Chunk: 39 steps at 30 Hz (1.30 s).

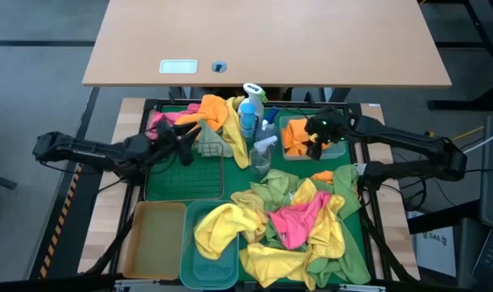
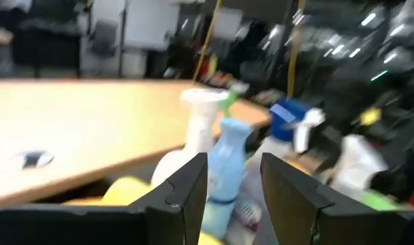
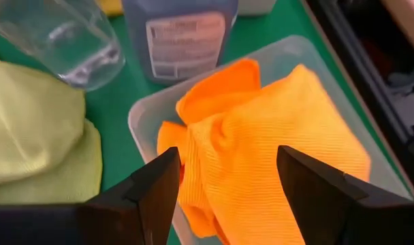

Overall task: Sort microfiber towel by color & place in baskets
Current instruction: Put the green towel into the wire basket

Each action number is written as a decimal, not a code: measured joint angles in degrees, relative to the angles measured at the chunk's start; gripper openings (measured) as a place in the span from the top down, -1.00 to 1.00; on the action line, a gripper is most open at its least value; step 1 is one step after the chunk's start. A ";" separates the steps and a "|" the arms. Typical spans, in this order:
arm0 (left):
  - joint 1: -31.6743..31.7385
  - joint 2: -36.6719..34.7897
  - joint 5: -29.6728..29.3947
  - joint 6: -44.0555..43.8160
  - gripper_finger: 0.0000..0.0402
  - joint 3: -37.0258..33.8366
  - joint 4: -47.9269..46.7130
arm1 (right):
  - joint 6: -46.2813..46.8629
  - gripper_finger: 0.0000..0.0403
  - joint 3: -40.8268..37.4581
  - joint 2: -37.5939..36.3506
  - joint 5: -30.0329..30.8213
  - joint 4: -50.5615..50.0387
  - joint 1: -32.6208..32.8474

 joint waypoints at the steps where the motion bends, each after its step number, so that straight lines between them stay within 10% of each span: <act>1: 1.00 1.82 0.06 -2.11 0.34 1.89 -3.44 | 0.02 -0.21 0.00 -0.99 -0.02 0.06 0.00; 10: 9.47 14.78 7.18 -17.66 0.34 11.96 -25.57 | 3.26 -0.21 0.00 -9.52 -0.18 -1.87 0.02; 23: 15.42 19.03 12.25 -25.79 0.34 12.21 -33.28 | 6.07 -0.21 0.00 -13.68 -14.61 -2.76 0.04; 39: 15.78 25.56 16.57 -26.38 0.38 12.27 -33.23 | 5.63 -0.21 0.00 -13.68 -15.18 -2.65 0.04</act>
